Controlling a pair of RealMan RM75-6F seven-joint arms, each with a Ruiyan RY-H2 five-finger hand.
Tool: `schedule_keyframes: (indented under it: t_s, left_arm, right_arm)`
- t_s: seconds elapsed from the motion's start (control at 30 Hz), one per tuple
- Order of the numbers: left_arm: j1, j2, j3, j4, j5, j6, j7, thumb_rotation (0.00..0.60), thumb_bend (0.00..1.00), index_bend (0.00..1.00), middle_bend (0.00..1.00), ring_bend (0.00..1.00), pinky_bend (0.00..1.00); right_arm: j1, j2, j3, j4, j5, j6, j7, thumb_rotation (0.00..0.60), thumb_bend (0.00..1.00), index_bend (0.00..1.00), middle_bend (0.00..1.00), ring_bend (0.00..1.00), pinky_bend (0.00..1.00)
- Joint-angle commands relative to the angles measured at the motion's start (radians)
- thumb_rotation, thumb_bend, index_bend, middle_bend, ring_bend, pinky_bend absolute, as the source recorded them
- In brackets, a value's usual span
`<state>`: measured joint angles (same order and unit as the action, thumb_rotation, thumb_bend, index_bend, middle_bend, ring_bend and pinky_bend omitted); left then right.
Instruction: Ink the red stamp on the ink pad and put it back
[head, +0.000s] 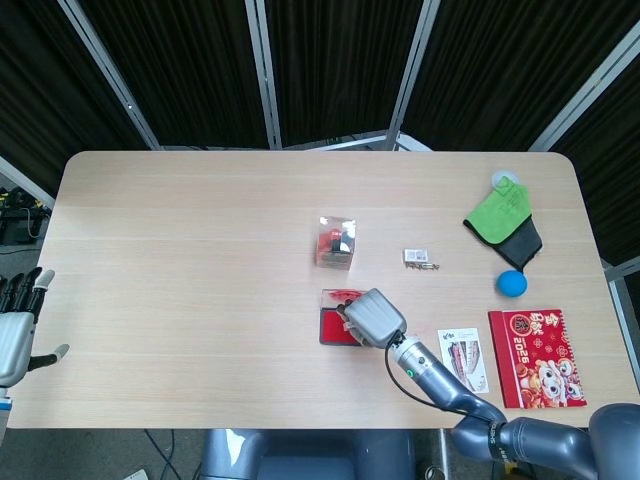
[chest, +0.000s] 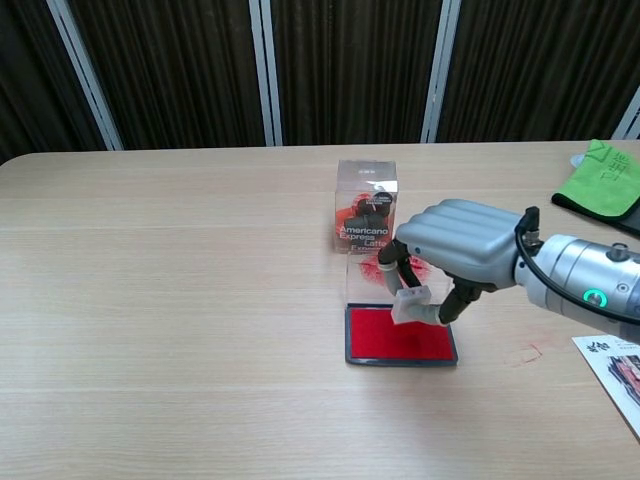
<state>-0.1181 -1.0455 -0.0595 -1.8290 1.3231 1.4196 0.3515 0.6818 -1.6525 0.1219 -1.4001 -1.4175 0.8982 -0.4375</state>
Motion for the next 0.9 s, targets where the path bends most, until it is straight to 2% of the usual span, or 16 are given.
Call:
schedule_keyframes:
  t_s: [0.03,0.9]
  left_arm:
    - [-0.001,0.000,0.000,0.000,-0.001,-0.001,0.000,0.600,0.00,0.00,0.00,0.00,0.00]
    - [-0.002,0.010,0.004,-0.011,-0.001,0.002,-0.011,0.600,0.00,0.00,0.00,0.00,0.00]
  right_arm:
    - [0.004,-0.009,-0.007,0.011,0.003,-0.003,-0.011,0.600,0.44,0.54,0.58,0.97,1.00]
    - [0.016,-0.043,-0.050,0.060,0.045,-0.006,-0.070,0.600,0.44,0.54,0.59,0.97,1.00]
